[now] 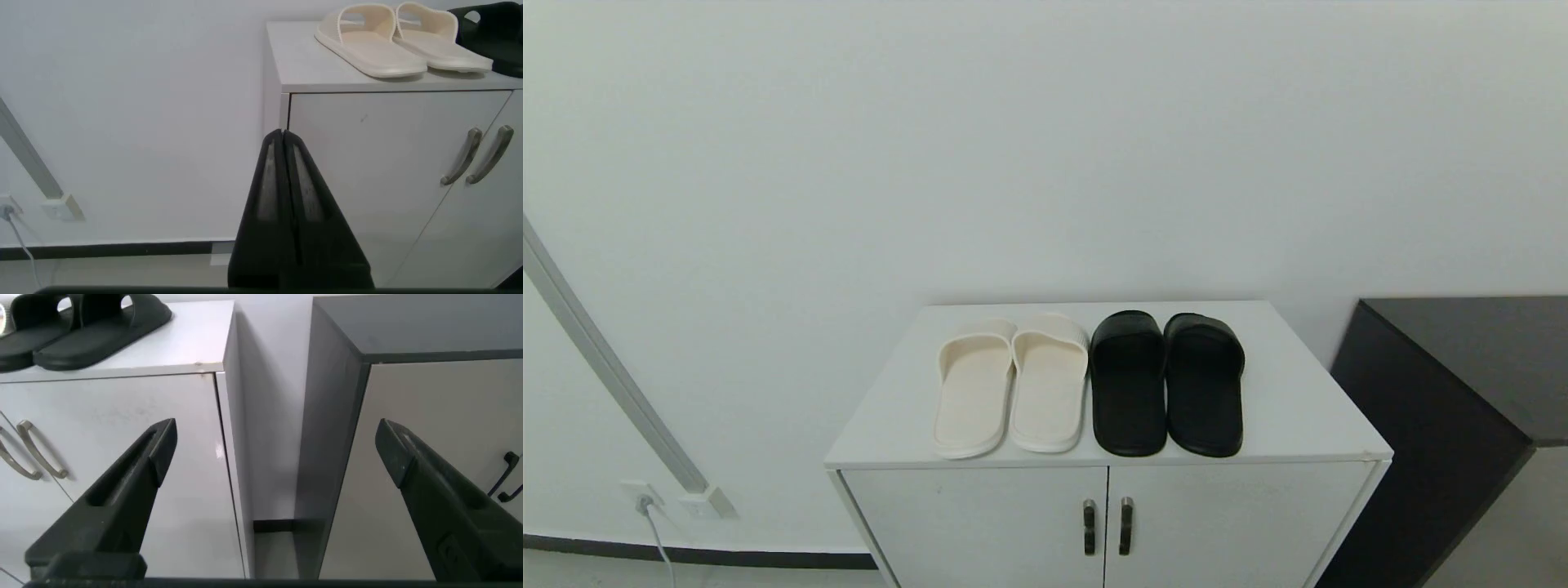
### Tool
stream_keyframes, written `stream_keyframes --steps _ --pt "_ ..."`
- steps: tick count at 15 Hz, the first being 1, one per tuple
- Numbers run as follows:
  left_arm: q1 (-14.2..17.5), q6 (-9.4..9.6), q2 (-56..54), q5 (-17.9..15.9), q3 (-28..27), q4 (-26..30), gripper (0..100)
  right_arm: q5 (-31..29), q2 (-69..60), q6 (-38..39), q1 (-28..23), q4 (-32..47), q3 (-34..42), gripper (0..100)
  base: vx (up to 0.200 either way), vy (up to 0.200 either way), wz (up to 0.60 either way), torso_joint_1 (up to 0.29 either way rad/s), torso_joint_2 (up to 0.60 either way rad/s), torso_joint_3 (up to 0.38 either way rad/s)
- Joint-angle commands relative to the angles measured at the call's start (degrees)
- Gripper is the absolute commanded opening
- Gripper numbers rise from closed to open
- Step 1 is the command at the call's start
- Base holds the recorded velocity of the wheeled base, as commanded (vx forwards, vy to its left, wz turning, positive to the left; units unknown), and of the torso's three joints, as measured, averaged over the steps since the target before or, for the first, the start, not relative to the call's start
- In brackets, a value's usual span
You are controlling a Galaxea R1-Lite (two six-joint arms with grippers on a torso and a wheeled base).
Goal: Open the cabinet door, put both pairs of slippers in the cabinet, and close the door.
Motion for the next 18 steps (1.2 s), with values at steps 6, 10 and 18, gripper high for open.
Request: stream_keyframes --steps 6,10,18 --pt "-0.02 -0.05 0.06 -0.09 -0.09 0.0 0 0.61 0.09 -0.64 0.0 -0.01 -0.08 100 0.0 0.0 0.0 0.0 0.0 0.0" --pt "-0.02 -0.05 0.06 -0.18 -0.09 0.08 0 0.88 5.54 5.34 1.14 -0.8 -12.73 100 0.0 0.0 0.0 0.0 0.0 0.0" --pt "0.07 -0.05 -0.02 -0.18 -0.09 0.0 0 5.54 39.99 4.9 9.23 -8.45 -12.03 100 0.0 0.0 0.0 0.0 0.0 0.0"
